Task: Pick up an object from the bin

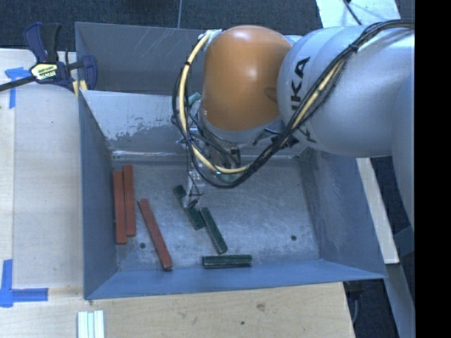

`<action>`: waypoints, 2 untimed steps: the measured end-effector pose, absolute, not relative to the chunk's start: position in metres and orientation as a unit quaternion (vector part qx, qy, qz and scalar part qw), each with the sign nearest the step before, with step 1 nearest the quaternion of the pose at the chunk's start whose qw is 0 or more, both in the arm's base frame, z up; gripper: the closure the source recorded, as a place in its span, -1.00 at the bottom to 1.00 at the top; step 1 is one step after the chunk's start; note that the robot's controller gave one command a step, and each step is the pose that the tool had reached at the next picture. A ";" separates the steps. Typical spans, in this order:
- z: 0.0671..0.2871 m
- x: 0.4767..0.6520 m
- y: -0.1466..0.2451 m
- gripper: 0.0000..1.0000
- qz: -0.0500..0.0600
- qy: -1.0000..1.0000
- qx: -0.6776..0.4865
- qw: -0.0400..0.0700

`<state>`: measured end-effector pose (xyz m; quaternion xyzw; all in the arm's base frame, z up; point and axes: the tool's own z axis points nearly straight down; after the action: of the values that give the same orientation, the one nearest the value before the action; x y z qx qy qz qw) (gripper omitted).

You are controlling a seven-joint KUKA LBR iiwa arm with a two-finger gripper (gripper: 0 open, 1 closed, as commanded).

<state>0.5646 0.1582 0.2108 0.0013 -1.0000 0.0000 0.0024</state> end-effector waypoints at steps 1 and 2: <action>0.074 0.600 0.121 -1.00 0.000 -0.997 0.081 -0.001; 0.071 0.570 0.075 -1.00 0.000 -0.985 0.172 -0.002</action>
Offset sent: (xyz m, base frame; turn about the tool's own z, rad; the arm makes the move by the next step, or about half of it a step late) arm 0.0348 -0.0364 -0.1377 -0.1599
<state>0.5700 0.0746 0.0713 0.1716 -0.9852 0.0000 -0.0019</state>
